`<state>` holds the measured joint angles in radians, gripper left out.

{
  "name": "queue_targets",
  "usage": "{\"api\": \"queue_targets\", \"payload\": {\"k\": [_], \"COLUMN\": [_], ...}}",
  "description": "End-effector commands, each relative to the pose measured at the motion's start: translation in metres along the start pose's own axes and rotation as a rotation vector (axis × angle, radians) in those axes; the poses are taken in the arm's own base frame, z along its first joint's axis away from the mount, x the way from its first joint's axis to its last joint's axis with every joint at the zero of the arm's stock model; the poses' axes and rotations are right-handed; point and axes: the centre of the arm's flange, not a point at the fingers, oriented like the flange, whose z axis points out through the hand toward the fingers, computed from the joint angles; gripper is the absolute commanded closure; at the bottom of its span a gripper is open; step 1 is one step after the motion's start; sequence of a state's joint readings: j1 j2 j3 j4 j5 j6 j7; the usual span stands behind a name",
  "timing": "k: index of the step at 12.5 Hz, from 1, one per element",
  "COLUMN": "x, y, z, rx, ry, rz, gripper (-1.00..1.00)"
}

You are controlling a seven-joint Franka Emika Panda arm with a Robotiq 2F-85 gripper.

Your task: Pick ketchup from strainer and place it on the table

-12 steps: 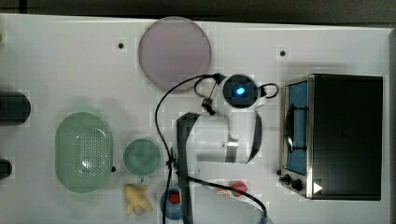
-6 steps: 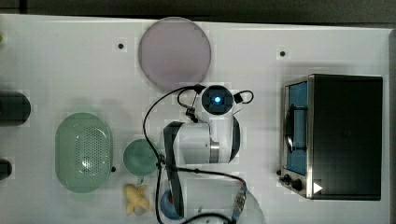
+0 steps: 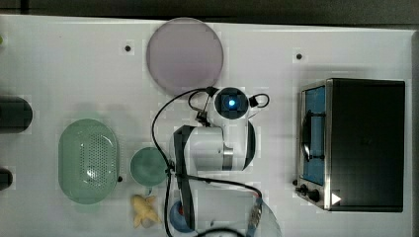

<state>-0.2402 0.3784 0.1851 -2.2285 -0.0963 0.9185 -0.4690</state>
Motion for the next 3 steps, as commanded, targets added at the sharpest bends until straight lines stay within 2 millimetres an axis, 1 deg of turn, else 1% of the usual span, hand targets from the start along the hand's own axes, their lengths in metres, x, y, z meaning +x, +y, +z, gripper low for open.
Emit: {"api": "queue_targets", "payload": {"k": [1, 3], "x": [0.034, 0.043], "y": [0.001, 0.001], "z": [-0.141, -0.203], "rx": [0.004, -0.001], "ry": [0.184, 0.197], "rz": [-0.010, 0.064], "gripper": [-1.00, -1.00]}}
